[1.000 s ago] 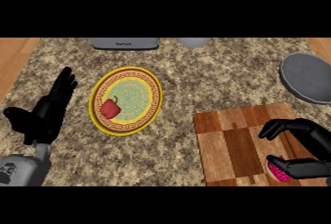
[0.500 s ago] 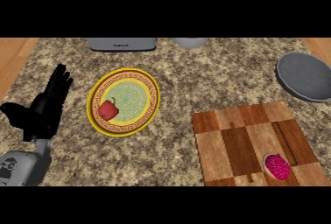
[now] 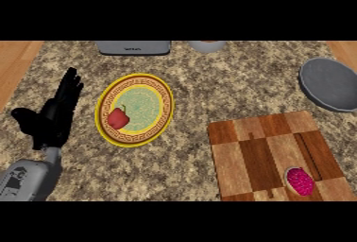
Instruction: Pick the cupcake from the cutting board and place it in the pan
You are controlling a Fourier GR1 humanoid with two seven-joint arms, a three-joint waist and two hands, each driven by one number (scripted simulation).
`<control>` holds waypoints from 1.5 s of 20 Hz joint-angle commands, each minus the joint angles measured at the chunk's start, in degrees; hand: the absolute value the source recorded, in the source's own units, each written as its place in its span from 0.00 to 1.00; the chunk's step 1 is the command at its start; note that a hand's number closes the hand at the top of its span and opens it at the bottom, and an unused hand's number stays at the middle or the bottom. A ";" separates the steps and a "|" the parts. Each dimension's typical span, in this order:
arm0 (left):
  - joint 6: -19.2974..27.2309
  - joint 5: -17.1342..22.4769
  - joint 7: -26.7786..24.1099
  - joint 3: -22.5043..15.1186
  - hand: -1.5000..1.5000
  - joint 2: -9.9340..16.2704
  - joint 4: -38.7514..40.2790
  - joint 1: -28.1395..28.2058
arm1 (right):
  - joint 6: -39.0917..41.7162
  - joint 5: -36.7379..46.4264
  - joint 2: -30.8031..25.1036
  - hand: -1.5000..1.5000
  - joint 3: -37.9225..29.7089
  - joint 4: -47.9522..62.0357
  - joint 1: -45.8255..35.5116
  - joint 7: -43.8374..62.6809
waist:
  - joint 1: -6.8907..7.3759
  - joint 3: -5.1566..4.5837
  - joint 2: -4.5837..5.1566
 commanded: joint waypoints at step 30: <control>-5.62 -5.28 -4.04 5.73 0.50 -5.94 6.40 -1.53 | 6.27 14.78 12.61 0.00 8.69 -18.06 0.03 19.16 | 0.13 -0.01 0.09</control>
